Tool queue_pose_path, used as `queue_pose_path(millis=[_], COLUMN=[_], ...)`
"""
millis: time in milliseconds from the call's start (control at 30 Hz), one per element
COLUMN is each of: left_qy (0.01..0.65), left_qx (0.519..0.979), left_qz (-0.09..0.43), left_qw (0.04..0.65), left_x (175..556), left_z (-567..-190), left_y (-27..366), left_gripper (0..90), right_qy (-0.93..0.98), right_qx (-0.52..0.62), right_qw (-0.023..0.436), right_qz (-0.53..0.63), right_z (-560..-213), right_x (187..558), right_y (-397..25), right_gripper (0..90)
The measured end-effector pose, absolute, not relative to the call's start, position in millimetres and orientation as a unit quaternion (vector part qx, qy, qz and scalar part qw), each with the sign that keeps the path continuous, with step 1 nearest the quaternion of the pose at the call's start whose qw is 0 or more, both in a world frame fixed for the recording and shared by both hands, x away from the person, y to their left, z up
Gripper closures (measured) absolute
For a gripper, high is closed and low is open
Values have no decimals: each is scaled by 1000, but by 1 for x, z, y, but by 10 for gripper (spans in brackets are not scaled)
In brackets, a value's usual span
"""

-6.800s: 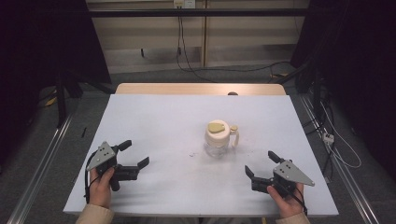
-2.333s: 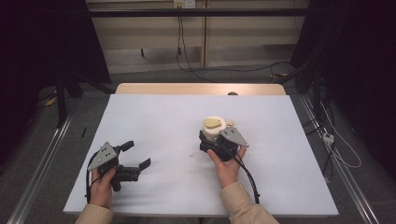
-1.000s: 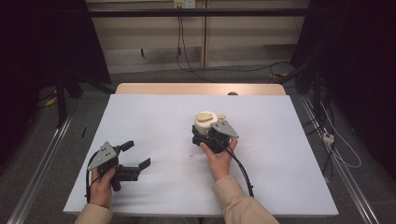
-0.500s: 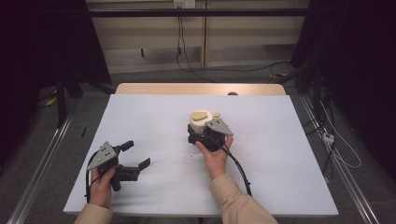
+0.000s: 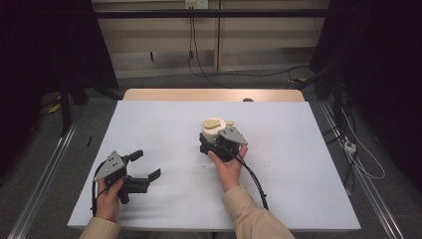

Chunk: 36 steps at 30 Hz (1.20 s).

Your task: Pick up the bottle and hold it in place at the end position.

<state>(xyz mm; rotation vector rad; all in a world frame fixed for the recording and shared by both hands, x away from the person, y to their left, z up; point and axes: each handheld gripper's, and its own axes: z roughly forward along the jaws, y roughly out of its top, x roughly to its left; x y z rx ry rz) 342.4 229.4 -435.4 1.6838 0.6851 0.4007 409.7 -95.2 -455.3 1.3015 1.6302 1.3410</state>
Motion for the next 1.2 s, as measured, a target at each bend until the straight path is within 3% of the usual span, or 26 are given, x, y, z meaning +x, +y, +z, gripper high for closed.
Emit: queue_pose_path(millis=[1200], left_qy=[288], left_qx=[729], left_qz=[168], left_qw=[598], left_x=[340], left_z=[-434], left_y=[224], left_gripper=[23], right_qy=[631], right_qx=[494], right_qw=[307], right_qz=[514], right_z=[-460], right_x=[400], right_y=[-100], right_gripper=[59])
